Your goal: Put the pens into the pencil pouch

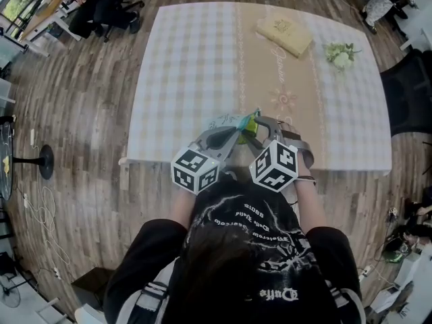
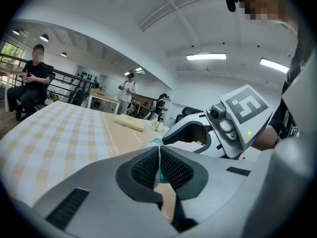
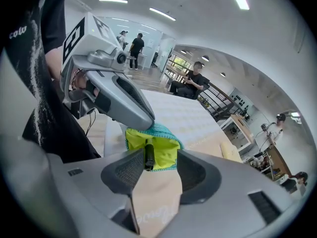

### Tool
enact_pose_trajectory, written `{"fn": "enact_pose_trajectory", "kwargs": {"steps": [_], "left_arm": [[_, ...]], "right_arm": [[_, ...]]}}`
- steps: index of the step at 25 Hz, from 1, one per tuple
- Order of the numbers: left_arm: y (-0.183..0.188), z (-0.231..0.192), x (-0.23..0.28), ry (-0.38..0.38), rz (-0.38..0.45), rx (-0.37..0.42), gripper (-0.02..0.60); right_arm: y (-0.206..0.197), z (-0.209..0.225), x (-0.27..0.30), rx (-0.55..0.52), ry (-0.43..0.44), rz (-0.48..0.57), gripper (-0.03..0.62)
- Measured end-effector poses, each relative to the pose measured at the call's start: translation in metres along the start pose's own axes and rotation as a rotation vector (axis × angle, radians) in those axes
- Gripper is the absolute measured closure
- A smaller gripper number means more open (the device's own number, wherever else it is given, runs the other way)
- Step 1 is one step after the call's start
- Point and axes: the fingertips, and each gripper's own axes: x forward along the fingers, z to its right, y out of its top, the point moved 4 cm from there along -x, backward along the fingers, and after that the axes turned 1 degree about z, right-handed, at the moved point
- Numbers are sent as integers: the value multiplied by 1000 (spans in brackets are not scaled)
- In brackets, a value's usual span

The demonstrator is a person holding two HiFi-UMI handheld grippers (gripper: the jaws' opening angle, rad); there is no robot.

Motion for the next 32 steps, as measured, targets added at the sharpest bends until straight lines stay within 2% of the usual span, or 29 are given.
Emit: {"fn": "enact_pose_trajectory", "kwargs": {"steps": [5, 12, 26, 32], "left_arm": [[2, -4, -2, 27, 15, -7, 554], [5, -13, -9, 81, 28, -6, 554], [26, -68, -2, 219, 70, 33, 554], [28, -95, 19, 224, 46, -7, 554]], "right_arm": [[-5, 11, -12, 98, -42, 52, 376], [-19, 21, -28, 306, -112, 159, 381], [-78, 18, -31, 562, -161, 170, 394], [-103, 22, -33, 640, -186, 149, 395]]}}
